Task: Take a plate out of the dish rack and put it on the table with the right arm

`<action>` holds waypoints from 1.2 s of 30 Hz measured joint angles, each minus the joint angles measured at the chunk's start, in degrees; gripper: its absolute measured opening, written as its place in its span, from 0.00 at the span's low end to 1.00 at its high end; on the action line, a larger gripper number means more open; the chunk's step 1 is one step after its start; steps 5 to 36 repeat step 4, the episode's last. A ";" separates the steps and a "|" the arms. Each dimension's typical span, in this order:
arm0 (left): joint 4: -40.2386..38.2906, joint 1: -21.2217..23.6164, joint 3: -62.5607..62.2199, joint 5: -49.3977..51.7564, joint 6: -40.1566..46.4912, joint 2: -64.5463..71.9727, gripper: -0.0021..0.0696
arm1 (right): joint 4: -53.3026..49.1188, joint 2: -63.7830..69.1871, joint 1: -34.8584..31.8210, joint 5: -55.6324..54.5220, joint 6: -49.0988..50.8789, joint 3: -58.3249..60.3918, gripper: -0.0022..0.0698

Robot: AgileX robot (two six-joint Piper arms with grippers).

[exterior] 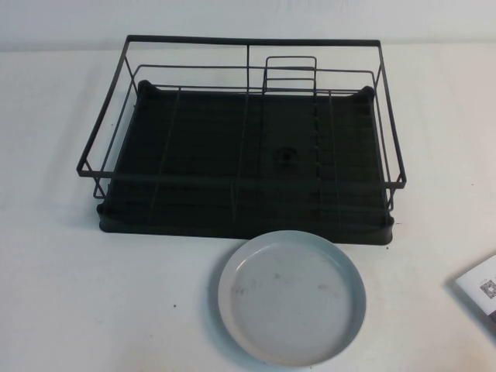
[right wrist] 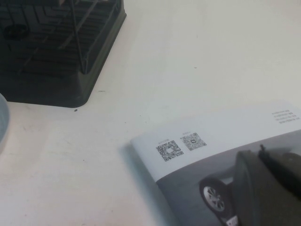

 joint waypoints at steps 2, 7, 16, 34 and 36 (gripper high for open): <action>0.00 0.00 0.00 0.00 0.00 0.00 0.02 | 0.00 0.00 0.00 0.00 0.00 0.00 0.00; 0.00 0.00 0.00 0.00 0.00 0.00 0.02 | 0.00 0.00 0.00 0.00 0.00 0.00 0.00; 0.00 0.00 0.00 0.00 0.00 0.00 0.02 | 0.00 0.00 0.00 0.00 0.00 0.00 0.00; 0.00 0.00 0.00 0.00 0.00 0.00 0.02 | 0.00 0.00 0.00 0.00 0.00 0.00 0.00; 0.00 0.00 0.00 0.00 0.00 0.00 0.02 | 0.00 0.00 0.00 0.00 0.00 0.00 0.00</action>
